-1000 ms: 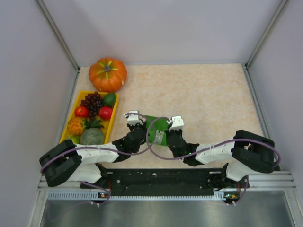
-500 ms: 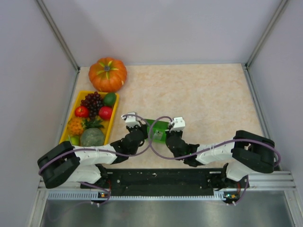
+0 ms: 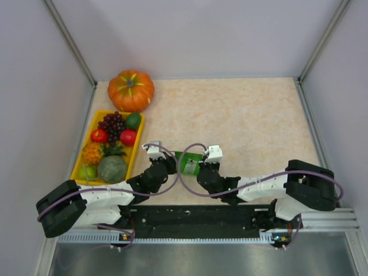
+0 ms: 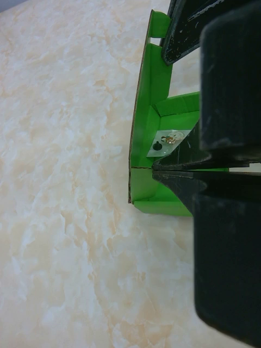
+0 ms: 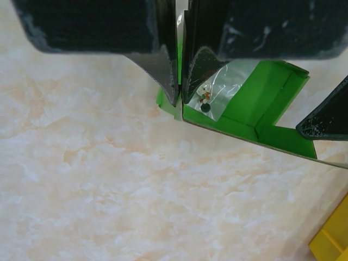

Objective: Fold the paper box

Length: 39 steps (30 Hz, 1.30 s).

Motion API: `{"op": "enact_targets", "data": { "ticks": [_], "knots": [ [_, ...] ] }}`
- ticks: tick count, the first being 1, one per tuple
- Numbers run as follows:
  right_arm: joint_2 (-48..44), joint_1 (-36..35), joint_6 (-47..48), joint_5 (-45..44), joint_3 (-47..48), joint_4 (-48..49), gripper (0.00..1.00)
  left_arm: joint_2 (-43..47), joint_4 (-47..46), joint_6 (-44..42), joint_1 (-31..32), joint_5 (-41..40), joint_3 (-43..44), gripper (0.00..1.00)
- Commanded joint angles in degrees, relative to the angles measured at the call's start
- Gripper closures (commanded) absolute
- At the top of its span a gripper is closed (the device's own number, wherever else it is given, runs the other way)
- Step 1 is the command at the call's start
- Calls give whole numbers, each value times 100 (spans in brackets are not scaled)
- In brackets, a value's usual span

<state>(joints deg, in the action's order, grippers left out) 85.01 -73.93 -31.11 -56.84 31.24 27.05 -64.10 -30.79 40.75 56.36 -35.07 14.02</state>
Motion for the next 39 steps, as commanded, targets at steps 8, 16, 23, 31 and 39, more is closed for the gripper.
{"op": "enact_targets", "data": {
  "ticks": [8, 16, 23, 31, 39],
  "knots": [
    [-230, -218, -1046, 454, 602, -1070, 100, 90, -209, 231, 200, 844, -224, 100],
    [-416, -227, -1116, 384, 830, -1359, 100, 275, -59, 205, 226, 774, -312, 100],
    [-336, -227, -1896, 280, 1103, -1998, 100, 442, -6, 222, 253, 712, -391, 100],
    [-90, -218, -3366, -20, 1217, -2608, 100, 293, -182, 267, 332, 756, -383, 100],
    [296, -350, -3831, -248, 1586, -2977, 100, 327, -130, 249, 402, 695, -391, 100]
  ]
}}
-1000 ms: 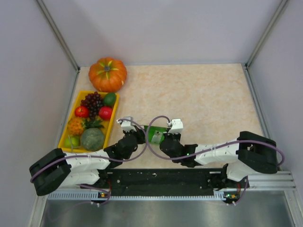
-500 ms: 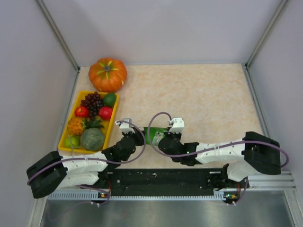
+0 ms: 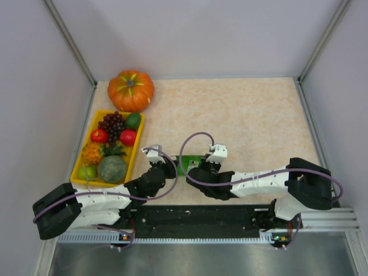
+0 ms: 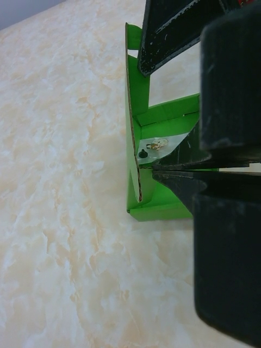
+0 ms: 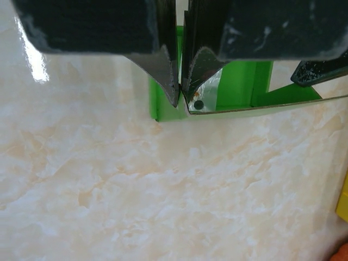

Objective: Fold the paper box

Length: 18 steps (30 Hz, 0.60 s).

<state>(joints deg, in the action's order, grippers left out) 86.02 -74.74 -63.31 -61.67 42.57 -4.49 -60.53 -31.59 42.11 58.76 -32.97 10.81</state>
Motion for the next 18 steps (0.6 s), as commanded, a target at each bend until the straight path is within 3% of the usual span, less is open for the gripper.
{"op": "enact_targets", "data": {
  "ticks": [1, 7, 12, 18],
  "knots": [
    [205, -330, -708, 191, 472, 3, 100, -11, -22, 105, 162, 476, -70, 100],
    [13, -392, -394, 181, -132, 36, 100, 191, 118, 52, 171, 467, -158, 100],
    [-243, -436, 626, 515, -986, 1502, 100, 173, 31, -27, 179, 511, -377, 100],
    [-164, -550, 917, 656, -1163, 1758, 100, 42, -136, 52, 197, 528, -632, 100]
  ]
}}
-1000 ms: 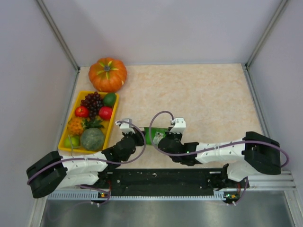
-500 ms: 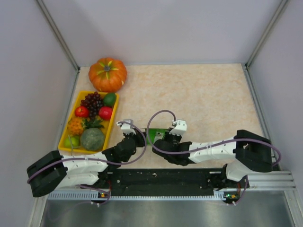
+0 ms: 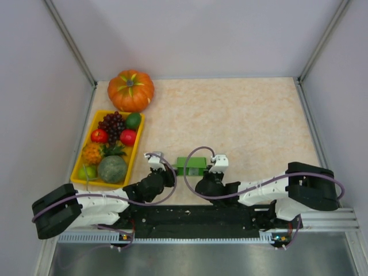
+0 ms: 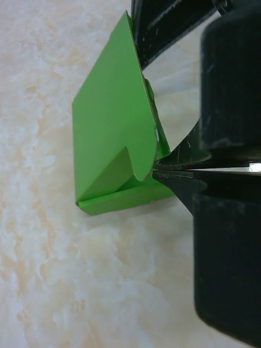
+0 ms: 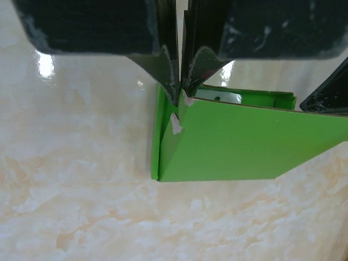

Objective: Fold the paper box

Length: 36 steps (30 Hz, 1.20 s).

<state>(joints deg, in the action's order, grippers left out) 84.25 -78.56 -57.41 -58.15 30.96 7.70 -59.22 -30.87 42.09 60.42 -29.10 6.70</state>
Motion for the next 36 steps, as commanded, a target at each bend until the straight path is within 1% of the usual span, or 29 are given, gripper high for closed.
{"op": "enact_targets", "data": {
  "ticks": [1, 3, 6, 7, 9, 10, 12, 13, 14, 15, 16, 17, 18, 19, 20, 21, 22, 23, 24, 25, 26, 27, 28, 29, 30, 31, 32, 34, 36],
  "knots": [
    [13, -194, 335, 304, -2, 539, 100, -124, -217, 72, 40, 124, -230, 100],
    [-40, -273, 353, 339, -11, 478, 100, -142, -200, 98, 57, 89, -248, 100],
    [-311, -457, 590, 349, -29, 180, 91, -177, -182, 124, 66, 36, -231, 100],
    [-408, -667, 564, 287, -29, -213, 80, -177, -174, 124, 75, 36, -239, 100],
    [-671, -932, 328, 67, -72, -707, 66, -160, -147, 124, 84, 36, -239, 100],
    [-1003, -1054, 214, 128, -151, -1257, 61, -73, -112, 133, 84, 36, -239, 100],
    [-1400, -1126, -94, 348, -292, -1691, 59, 42, -7, 151, 84, 54, -274, 100],
    [-1933, -1143, -87, 514, -562, -1754, 48, 190, 20, 133, 92, 63, -292, 100],
    [-2217, -1091, 122, 663, -669, -1781, 44, 270, 81, 133, 92, 71, -292, 100],
    [-2568, -1021, 307, 804, -757, -1781, 43, 384, 299, 142, 92, 97, -283, 100],
    [-3189, -960, 544, 1179, -845, -1755, 34, 672, 414, 116, 92, 141, -274, 99],
    [-3543, -559, 1103, 1496, -863, -1764, 31, 840, 511, 90, 92, 281, -266, 93],
    [-3834, -276, 1309, 1865, -838, -1868, 32, 1033, 834, 63, 92, 308, -240, 85],
    [-4107, 5, 1494, 2574, -733, -1991, 30, 1427, 1081, 46, 84, 309, -178, 69],
    [-4657, 721, 2044, 3024, -688, -2010, 29, 1640, 1327, 28, 84, 256, -12, 61],
    [-4837, 1068, 2275, 3455, -644, -2018, 28, 1833, 1599, 2, 84, 230, 59, 54],
    [-4978, 1506, 2469, 4321, -548, -1984, 27, 2140, 1959, -120, 66, 212, 138, 39],
    [-5066, 1894, 2837, 4765, -530, -1914, 27, 2256, 2223, -156, -21, 195, 339, 34],
    [-4998, 2628, 2953, 5126, -477, -1826, 27, 2318, 2435, -183, -118, 281, 445, 31],
    [-4893, 2958, 3033, 5791, -372, -1747, 29, 2388, 2707, -296, -240, 378, 542, 30],
    [-4752, 3213, 3190, 6172, -345, -1624, 30, 2363, 2727, -384, -546, 544, 665, 29],
    [-4359, 3599, 3288, 6497, -345, -1371, 30, 2328, 2701, -455, -749, 998, 701, 27],
    [-4129, 3681, 3367, 6796, -232, -1168, 33, 2171, 2640, -604, -995, 1377, 719, 23],
    [-3822, 3716, 3664, 6886, -109, -1140, 34, 2056, 2482, -657, -1563, 1746, 771, 17],
    [-3341, 3734, 3823, 6966, 110, -1096, 35, 1933, 2368, -727, -1838, 2498, 798, 15],
    [-3066, 3734, 3955, 7062, 208, -1026, 38, 1653, 2219, -911, -2067, 2784, 815, 13],
    [-2863, 3752, 4157, 7089, 296, -973, 39, 1494, 1921, -1000, -2392, 3092, 868, 13],
    [-2329, 3796, 4307, 7229, 410, -824, 42, 1056, 1752, -1324, -2535, 3559, 1008, 19],
    [-1967, 3840, 4501, 7151, 559, -621, 45, 782, 1673, -1527, -2562, 3570, 1254, 25]
  ]
}}
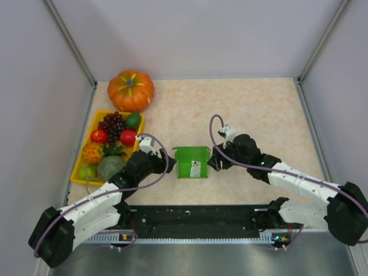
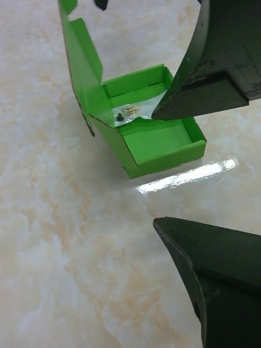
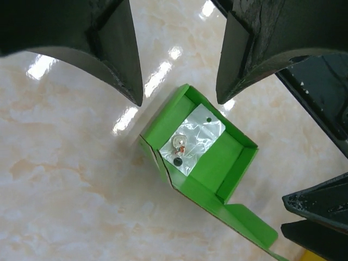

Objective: Fold the paper box

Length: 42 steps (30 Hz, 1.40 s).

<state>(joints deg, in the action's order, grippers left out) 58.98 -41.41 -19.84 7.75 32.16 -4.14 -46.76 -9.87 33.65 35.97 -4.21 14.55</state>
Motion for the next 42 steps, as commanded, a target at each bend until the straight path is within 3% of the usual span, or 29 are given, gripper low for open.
{"op": "enact_targets", "data": {
  "ticks": [1, 10, 15, 23, 28, 30, 34, 38, 42],
  "knots": [
    [814, 168, 779, 596, 457, 625, 46, -683, -480, -832, -116, 1089, 531, 26],
    [1458, 186, 1192, 289, 712, 783, 57, -1449, -639, -1220, -169, 1098, 953, 43],
    [1572, 177, 1289, 78, 826, 792, 59, -1669, -587, -1370, -169, 1027, 1156, 45],
    [1687, 177, 1237, 7, 871, 844, 67, -2100, -358, -1484, -169, 1317, 1542, 67],
    [1582, 177, 764, 52, 748, 1003, 82, -2214, -419, -1282, -160, 1379, 1543, 84],
    [1547, 160, 561, -1, 713, 1020, 100, -2162, -446, -1116, -151, 1335, 1516, 88],
    [1336, -174, -80, -948, 598, 1003, 100, -2030, -656, -843, 15, 1169, 1350, 100],
    [1125, -867, -283, -2301, 537, 1029, 100, -1898, -771, -676, 332, 633, 1279, 100],
    [1212, -1009, -644, -3198, 589, 1126, 100, -1828, -859, -552, 648, -306, 1340, 100]
  ]
}}
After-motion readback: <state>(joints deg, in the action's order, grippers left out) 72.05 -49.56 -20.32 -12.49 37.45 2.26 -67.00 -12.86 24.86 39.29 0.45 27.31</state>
